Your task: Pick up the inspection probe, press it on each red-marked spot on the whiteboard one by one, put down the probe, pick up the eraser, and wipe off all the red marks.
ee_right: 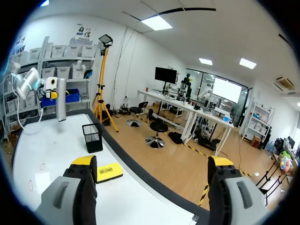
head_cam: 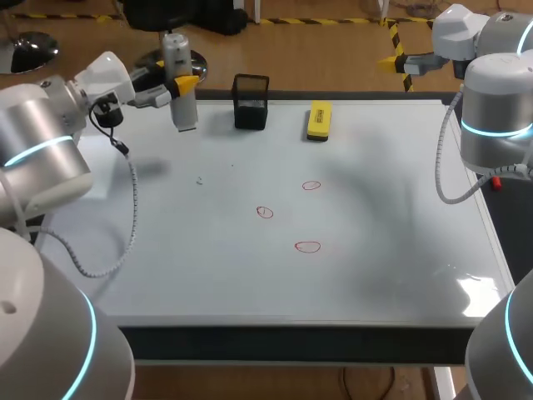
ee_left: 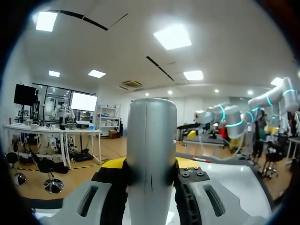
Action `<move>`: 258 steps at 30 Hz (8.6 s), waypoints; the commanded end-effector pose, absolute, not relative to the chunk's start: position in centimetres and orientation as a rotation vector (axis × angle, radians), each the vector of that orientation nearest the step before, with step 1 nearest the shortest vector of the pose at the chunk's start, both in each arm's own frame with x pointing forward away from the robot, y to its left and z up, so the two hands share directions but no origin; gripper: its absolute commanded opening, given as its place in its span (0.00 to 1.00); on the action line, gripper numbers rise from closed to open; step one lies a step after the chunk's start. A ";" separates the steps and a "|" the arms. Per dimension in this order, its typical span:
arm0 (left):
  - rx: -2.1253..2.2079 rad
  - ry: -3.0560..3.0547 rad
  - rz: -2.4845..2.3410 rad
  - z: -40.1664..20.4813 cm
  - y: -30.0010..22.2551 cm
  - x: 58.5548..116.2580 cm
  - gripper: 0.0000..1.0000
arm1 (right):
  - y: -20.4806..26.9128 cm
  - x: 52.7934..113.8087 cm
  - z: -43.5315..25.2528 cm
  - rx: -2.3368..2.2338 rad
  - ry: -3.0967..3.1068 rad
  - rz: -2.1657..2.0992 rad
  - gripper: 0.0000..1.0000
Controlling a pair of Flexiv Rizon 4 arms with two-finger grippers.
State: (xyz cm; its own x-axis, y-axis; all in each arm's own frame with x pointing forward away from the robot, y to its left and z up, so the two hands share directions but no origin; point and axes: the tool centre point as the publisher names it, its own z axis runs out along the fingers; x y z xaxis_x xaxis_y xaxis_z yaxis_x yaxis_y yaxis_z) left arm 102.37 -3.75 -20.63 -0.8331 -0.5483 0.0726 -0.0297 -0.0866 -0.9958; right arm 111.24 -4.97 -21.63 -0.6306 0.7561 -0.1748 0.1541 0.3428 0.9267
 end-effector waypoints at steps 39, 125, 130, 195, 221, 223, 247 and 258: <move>-0.623 1.837 -1.984 -20.6 -3.8 102.7 0.00 | 0.4 110.8 -22.1 0.208 2.522 1.289 1.00; -0.623 1.837 -1.984 -20.6 -3.8 102.7 0.00 | 8.3 109.8 -40.0 -2.099 2.572 -0.015 1.00; -0.623 1.837 -1.984 -20.6 -3.8 102.7 0.00 | 8.3 110.3 -40.3 -2.041 2.561 -0.019 1.00; -0.623 1.837 -1.984 -20.6 -3.8 102.7 0.00 | 8.2 110.8 -42.5 -1.897 2.574 0.084 0.00; -0.623 1.837 -1.984 -20.6 -3.8 102.7 0.00 | 1.8 111.3 -33.8 -1.652 2.674 0.069 0.00; -0.623 1.837 -1.984 -20.6 -3.8 102.7 0.00 | 1.0 111.4 -33.1 -1.608 2.689 0.073 0.00; -0.623 1.837 -1.984 -20.6 -3.8 102.7 0.00 | -6.1 109.6 -30.5 -1.310 2.804 0.045 0.00; -0.623 1.837 -1.984 -20.6 -3.8 102.7 0.00 | -9.2 108.1 -30.8 -1.196 2.858 0.051 0.00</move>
State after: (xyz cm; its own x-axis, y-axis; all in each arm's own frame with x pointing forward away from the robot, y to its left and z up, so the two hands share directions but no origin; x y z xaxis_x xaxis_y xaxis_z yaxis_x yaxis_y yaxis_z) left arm 102.63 -3.68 -20.58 -0.8381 -0.5405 0.0742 -0.0338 -0.0842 -0.9959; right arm 108.69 -8.56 -30.98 -0.7018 -0.7111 -0.0429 -0.7122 0.7018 0.0179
